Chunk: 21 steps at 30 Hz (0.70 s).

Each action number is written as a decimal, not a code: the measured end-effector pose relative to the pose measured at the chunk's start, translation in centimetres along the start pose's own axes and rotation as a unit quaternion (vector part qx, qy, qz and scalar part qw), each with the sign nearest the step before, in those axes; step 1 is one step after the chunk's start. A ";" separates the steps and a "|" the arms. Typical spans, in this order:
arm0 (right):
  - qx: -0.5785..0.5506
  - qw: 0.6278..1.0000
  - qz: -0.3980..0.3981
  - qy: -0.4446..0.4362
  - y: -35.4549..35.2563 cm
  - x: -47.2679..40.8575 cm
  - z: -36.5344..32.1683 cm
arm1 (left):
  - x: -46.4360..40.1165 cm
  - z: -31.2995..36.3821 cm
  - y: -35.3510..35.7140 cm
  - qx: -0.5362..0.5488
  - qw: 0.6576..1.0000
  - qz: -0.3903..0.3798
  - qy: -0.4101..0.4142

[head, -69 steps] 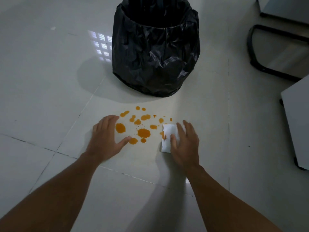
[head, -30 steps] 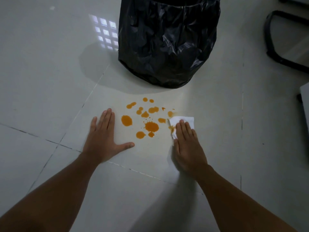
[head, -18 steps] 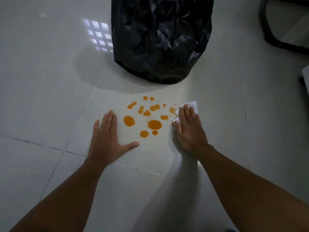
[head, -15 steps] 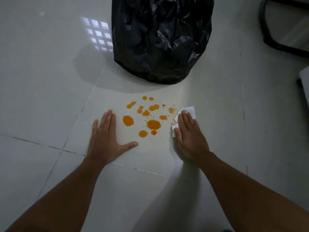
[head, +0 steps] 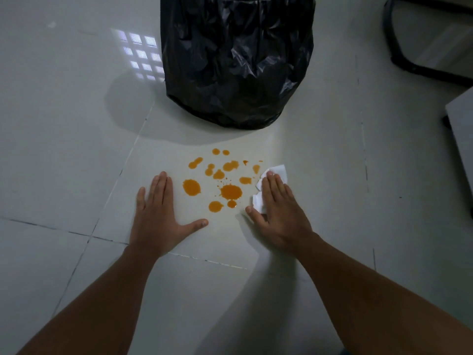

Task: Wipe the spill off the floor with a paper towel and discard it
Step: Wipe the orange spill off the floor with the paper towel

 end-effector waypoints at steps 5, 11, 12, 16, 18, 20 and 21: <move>-0.010 0.999 -0.016 0.047 -1.2 -1.9 1.0 | 0.1 0.0 -0.1 0.011 1.000 -0.003 -0.003; -0.033 0.999 -0.009 0.037 -1.1 -3.2 -0.4 | 0.0 0.0 -0.1 0.006 1.000 0.002 0.002; -0.035 0.999 -0.012 0.026 -1.0 -2.5 -0.5 | 0.0 0.0 -0.1 0.005 1.000 0.004 0.002; -0.043 0.998 0.024 0.025 0.1 1.8 -0.4 | 0.1 0.0 -0.1 -0.003 1.000 0.001 -0.001; -0.042 0.998 0.035 0.044 0.5 2.3 0.1 | 0.0 0.0 -0.2 -0.003 1.000 -0.005 -0.001; -0.041 0.996 0.041 0.072 0.3 0.8 0.6 | 0.0 0.0 -0.1 -0.006 1.000 -0.008 -0.002; -0.041 0.995 0.044 0.083 0.0 -0.5 0.6 | 0.0 0.0 -0.1 -0.007 1.000 -0.009 -0.002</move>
Point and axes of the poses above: each hand's wrist, its own x-axis away from the middle knuckle, its own y-axis out of the palm, z = x × y, the point moved 3 cm from there along -x, towards the middle knuckle, and after that the axes turned 5 degrees about y, right-handed, at the moved point
